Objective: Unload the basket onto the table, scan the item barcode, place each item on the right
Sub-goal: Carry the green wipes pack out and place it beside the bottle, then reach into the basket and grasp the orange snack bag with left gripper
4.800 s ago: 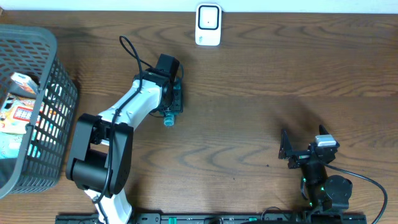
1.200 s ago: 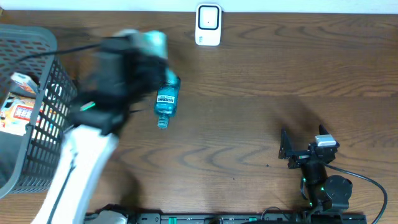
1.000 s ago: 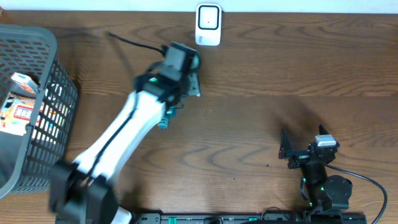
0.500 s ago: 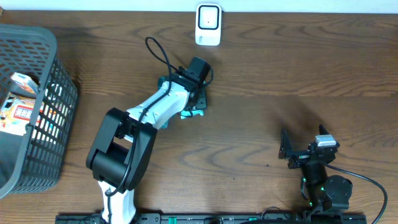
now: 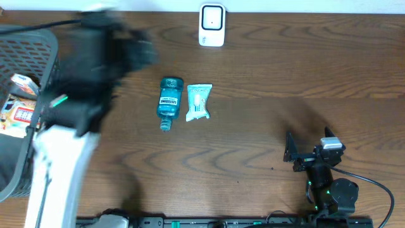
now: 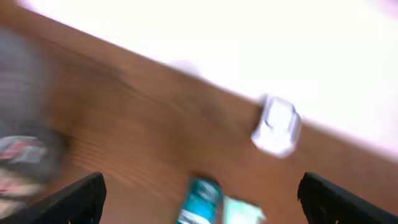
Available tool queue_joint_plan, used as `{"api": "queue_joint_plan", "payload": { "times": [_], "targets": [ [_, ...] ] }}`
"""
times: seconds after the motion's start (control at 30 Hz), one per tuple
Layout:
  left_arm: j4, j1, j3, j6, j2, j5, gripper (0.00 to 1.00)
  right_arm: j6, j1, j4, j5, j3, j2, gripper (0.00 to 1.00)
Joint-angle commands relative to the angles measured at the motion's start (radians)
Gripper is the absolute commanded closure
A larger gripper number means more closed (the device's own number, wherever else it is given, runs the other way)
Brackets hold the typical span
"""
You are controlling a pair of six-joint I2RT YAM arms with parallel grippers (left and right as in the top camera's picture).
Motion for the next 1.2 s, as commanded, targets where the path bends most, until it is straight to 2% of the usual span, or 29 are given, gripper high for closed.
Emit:
{"api": "queue_joint_plan", "payload": {
  "times": [0.0,0.1,0.13,0.23,0.33,0.5,0.83,1.1,1.17],
  "targets": [
    [-0.047,0.253,-0.011,0.009,-0.056,-0.051,0.02,-0.008,0.005,0.0,0.001,-0.005,-0.005,0.01],
    [-0.099,0.473,-0.012,-0.063,-0.052,-0.041,0.02,-0.008,0.005,0.0,0.001,-0.005,-0.005,0.01],
    [-0.137,0.599,-0.012,-0.105,-0.025,-0.007,0.02,-0.008,0.005,0.0,0.001,-0.005,-0.005,0.01],
    [-0.173,0.745,-0.012,-0.128,0.046,0.106,0.02,-0.008,0.005,0.0,0.001,-0.005,-0.005,0.01],
    [-0.187,0.829,-0.015,-0.153,0.138,0.162,0.02,-0.008,0.005,0.0,0.001,-0.005,-0.005,0.01],
    [-0.185,0.883,-0.034,-0.163,0.302,0.163,0.02,-0.008,0.005,-0.001,0.001,-0.005,-0.005,0.01],
    [-0.114,0.885,-0.035,-0.15,0.636,0.164,0.02,-0.008,0.005,-0.001,0.001,-0.005,-0.005,0.01],
    [-0.042,0.884,-0.041,-0.149,0.745,0.163,0.01,-0.008,0.005,0.0,0.001,-0.005,-0.005,0.01],
    [-0.034,0.884,-0.051,-0.146,0.753,0.163,0.09,-0.008,0.005,0.0,0.001,-0.005,-0.005,0.01]
  ]
}}
